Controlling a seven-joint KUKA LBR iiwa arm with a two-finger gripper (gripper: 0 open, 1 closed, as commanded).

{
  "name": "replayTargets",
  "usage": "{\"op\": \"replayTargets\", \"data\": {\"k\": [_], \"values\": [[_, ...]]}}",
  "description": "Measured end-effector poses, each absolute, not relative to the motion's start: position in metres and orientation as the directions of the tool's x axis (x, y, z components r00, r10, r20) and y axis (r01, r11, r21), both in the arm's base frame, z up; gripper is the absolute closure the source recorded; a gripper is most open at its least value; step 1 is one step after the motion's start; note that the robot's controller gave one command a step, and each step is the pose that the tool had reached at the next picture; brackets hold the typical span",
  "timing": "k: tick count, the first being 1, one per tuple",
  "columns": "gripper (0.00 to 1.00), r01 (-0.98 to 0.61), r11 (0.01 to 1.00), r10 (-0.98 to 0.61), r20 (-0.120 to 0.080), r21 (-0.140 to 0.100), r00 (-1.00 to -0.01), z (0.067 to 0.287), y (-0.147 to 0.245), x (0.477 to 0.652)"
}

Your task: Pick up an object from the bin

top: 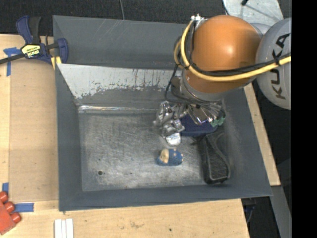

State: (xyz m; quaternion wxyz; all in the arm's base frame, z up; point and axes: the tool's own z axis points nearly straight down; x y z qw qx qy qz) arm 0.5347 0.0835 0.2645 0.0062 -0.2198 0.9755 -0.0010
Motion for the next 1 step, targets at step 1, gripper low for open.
{"op": "replayTargets", "data": {"k": [1], "values": [[1.0, -0.367, 0.93, -0.367, 0.004, 0.002, -0.93, 0.1418, 0.0773, 0.5436]]}}
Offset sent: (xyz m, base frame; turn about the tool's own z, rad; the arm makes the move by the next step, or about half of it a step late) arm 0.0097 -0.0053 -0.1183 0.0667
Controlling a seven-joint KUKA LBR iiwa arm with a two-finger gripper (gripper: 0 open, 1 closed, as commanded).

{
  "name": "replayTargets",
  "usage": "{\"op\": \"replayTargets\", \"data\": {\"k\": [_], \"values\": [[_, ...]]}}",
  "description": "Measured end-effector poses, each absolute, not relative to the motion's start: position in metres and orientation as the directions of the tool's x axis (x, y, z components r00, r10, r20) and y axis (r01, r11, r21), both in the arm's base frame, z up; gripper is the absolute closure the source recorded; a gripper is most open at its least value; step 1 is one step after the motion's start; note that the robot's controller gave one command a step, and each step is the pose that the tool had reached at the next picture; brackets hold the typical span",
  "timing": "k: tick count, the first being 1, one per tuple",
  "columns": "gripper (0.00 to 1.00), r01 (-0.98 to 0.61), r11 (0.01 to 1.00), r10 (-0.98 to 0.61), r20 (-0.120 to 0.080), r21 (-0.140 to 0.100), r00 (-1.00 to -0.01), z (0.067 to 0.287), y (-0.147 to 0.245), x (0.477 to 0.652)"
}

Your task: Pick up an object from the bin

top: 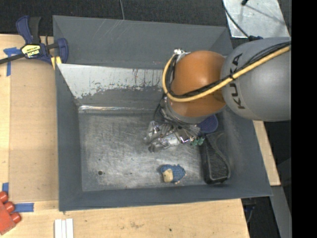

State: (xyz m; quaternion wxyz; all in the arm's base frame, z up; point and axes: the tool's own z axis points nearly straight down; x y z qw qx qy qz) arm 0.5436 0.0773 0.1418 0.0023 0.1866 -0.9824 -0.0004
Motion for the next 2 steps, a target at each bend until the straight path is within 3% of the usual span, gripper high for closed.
{"op": "replayTargets", "data": {"k": [1, 2], "values": [[1.0, -0.346, 0.938, -0.346, -0.011, -0.002, -0.938, 0.2866, 0.0839, 0.5069], [0.0, -0.344, 0.939, -0.344, -0.003, 0.0, -0.939, 0.2821, 0.0836, 0.5068]]}}
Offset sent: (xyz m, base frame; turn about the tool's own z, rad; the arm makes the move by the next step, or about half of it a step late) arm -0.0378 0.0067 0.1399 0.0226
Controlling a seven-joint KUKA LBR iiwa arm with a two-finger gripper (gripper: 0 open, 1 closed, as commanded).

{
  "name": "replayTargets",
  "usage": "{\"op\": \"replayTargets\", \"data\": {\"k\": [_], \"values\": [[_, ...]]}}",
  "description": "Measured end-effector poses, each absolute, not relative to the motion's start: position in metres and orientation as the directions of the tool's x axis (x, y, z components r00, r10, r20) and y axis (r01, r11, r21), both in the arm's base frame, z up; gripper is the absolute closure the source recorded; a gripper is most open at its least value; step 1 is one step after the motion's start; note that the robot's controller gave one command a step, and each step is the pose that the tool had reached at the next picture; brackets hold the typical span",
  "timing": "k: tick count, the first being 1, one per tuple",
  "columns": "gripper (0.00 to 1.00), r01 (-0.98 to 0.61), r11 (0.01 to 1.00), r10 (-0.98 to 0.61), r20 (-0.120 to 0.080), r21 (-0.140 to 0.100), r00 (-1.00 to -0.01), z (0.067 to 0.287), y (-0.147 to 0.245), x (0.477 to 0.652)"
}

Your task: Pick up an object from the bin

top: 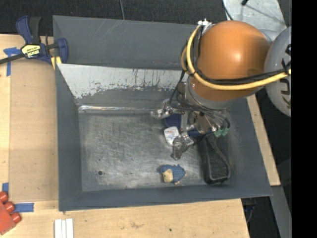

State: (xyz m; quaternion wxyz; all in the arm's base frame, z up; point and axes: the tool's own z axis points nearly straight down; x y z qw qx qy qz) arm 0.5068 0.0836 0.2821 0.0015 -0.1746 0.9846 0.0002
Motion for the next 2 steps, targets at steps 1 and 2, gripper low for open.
{"op": "replayTargets", "data": {"k": [1, 2], "values": [[0.0, -0.223, 0.975, -0.223, 0.001, -0.002, -0.975, 0.225, 0.027, 0.557], [0.0, -0.156, 0.988, -0.156, 0.004, 0.0, -0.988, 0.114, -0.014, 0.56]]}}
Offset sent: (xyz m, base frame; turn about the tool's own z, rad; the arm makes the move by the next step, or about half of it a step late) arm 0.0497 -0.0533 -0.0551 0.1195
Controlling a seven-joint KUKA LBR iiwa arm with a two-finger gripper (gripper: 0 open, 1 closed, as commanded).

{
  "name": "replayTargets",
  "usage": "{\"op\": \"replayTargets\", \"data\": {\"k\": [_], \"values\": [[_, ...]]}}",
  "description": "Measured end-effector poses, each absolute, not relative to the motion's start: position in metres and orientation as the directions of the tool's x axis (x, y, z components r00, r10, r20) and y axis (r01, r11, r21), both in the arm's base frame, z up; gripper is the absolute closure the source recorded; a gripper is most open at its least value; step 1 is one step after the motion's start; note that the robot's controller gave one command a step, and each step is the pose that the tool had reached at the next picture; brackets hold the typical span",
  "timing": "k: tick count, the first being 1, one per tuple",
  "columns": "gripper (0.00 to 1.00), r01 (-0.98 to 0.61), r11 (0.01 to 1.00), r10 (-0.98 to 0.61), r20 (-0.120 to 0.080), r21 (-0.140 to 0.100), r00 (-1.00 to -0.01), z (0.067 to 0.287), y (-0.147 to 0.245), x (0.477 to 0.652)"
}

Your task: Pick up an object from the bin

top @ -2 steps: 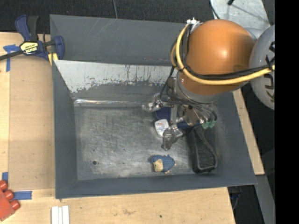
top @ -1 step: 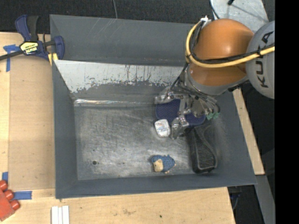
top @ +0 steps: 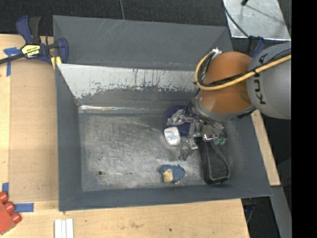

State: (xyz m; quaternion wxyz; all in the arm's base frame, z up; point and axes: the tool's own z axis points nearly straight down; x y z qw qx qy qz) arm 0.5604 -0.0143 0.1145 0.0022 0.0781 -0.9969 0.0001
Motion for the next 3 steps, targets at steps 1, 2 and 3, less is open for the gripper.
{"op": "replayTargets", "data": {"k": [1, 2, 3], "values": [[0.0, -0.308, 0.951, -0.308, -0.009, 0.001, -0.951, 0.0739, -0.0232, 0.6102], [1.0, -0.305, 0.953, -0.305, -0.025, -0.004, -0.952, 0.0777, -0.0238, 0.6142], [0.0, -0.305, 0.952, -0.305, -0.01, -0.003, -0.952, 0.074, -0.0253, 0.6105]]}}
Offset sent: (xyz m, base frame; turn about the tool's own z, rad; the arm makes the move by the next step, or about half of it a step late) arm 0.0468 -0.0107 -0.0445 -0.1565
